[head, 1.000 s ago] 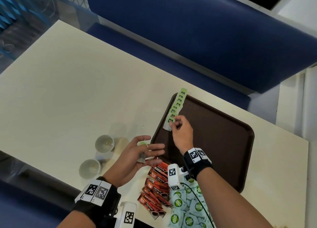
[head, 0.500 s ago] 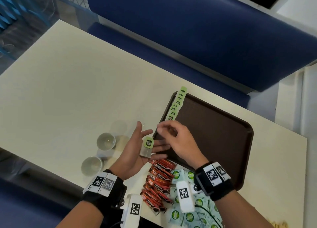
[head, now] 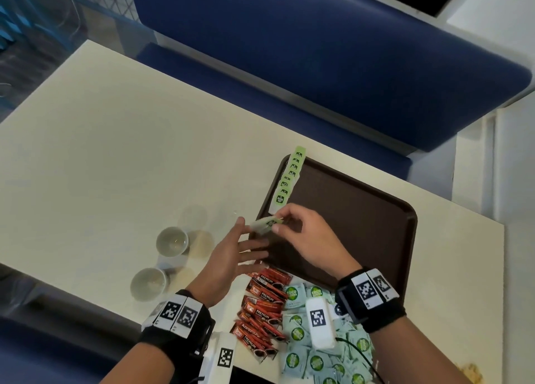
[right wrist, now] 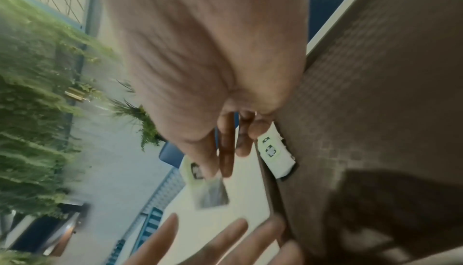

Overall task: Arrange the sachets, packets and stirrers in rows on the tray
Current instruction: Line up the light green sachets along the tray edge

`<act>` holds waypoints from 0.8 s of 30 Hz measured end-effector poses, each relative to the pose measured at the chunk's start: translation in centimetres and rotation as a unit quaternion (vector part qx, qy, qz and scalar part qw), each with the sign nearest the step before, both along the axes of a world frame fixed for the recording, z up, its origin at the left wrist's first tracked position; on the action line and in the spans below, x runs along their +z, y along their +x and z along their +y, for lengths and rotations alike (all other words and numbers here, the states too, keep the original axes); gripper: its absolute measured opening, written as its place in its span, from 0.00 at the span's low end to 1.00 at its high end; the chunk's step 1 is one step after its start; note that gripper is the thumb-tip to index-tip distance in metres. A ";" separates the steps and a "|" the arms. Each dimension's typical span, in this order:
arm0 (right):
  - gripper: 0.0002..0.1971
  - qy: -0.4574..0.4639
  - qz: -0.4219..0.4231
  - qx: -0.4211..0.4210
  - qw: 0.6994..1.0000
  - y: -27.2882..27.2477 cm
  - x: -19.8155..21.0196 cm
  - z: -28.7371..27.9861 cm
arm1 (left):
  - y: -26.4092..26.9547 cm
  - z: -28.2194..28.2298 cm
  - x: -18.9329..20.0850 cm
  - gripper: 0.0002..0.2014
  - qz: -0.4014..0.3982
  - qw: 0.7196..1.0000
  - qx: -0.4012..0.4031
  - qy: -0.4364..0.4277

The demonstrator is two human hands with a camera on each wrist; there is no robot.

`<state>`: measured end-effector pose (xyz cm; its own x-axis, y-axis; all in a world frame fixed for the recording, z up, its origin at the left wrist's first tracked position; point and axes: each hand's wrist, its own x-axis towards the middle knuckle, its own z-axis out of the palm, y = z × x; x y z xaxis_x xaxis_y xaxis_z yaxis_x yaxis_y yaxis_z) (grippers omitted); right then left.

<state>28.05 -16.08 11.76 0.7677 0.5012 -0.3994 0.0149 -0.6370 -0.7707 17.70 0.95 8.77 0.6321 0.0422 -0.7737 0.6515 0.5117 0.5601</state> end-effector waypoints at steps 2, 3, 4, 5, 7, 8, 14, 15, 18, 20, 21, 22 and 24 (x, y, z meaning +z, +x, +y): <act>0.04 -0.031 -0.046 -0.050 0.997 0.8 -1.3 -0.3 | -0.7 0.3 -0.8 0.24 0.014 0.998 0.000 0.058; 0.04 -0.047 -0.058 -0.062 0.995 1.1 -2.2 -0.3 | -1.0 0.5 -1.2 0.22 0.019 0.997 0.002 0.072; 0.04 -0.066 -0.062 -0.061 0.994 1.4 -3.0 -0.2 | -1.4 0.7 -1.5 0.20 0.023 0.997 0.004 0.079; 0.04 -0.084 -0.060 -0.051 0.993 1.7 -3.9 -0.2 | -1.8 0.9 -1.7 0.20 0.025 0.996 0.004 0.084; 0.04 -0.104 -0.043 -0.028 0.993 1.9 -5.3 0.1 | -2.3 1.3 -1.9 0.20 0.025 0.996 0.004 0.085; 0.04 -0.107 -0.033 -0.020 0.994 2.0 -5.6 0.3 | -2.5 1.4 -1.8 0.20 0.024 0.996 0.006 0.085; 0.08 -0.150 -0.026 0.006 0.988 2.6 -6.8 0.9 | -3.5 2.3 -2.2 0.22 0.023 0.997 0.005 0.077; 0.08 -0.153 -0.031 0.002 0.988 2.8 -7.1 1.0 | -3.7 2.4 -2.3 0.22 0.024 0.997 0.004 0.076; 0.07 -0.155 -0.049 -0.016 0.987 3.0 -7.8 1.2 | -4.0 2.7 -2.6 0.23 0.026 0.997 0.000 0.072; 0.06 -0.157 -0.055 -0.027 0.986 3.1 -8.0 1.3 | -4.2 2.8 -2.8 0.23 0.027 0.997 -0.002 0.070; 0.06 -0.157 -0.058 -0.031 0.985 3.1 -8.2 1.3 | -4.2 2.8 -2.8 0.24 0.027 0.997 -0.004 0.069; 0.06 -0.157 -0.060 -0.034 0.985 3.1 -8.2 1.3 | -4.3 2.8 -2.9 0.24 0.027 0.997 -0.006 0.070; 0.06 -0.156 -0.066 -0.038 0.985 3.1 -8.3 1.3 | -4.4 2.9 -2.9 0.24 0.029 0.997 -0.012 0.070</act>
<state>31.16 -14.76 3.44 0.8537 0.3087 -0.4194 0.0444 -0.8456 -0.5320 13.25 3.83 5.84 0.5891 0.1370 -0.7964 0.6958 0.4152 0.5861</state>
